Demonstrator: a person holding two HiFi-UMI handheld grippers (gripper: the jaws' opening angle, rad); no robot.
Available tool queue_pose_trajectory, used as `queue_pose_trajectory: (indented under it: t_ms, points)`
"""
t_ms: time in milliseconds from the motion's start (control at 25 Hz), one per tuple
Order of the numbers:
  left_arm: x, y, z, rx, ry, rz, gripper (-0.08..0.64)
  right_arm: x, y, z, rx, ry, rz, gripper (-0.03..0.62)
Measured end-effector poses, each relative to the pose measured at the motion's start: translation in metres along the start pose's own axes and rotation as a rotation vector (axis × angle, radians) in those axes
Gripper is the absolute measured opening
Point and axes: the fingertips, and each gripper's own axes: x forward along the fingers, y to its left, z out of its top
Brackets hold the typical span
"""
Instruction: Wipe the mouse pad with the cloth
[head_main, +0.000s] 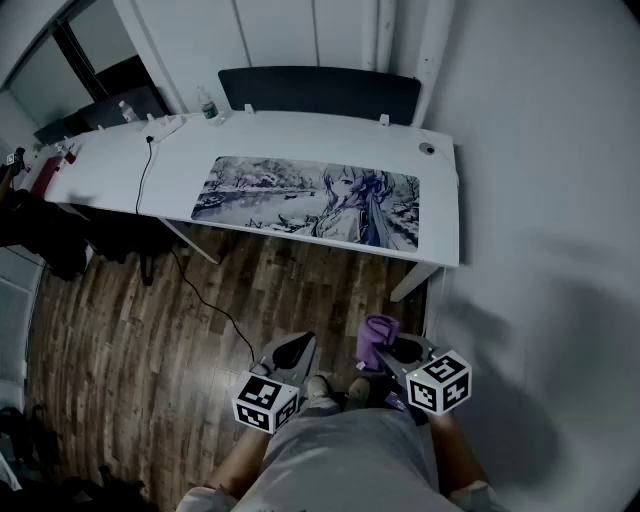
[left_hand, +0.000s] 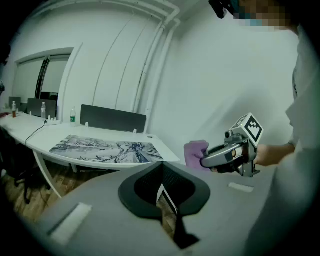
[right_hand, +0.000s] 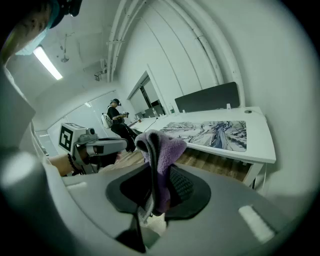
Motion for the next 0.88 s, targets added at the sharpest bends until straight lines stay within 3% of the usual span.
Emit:
queue_pose_trajectory:
  t_ms: [880]
  points:
    - [-0.027,0.021,-0.002,-0.004,-0.032,-0.034,0.017,0.023,0.029,0.006,0.043,-0.011,0.000,0.098]
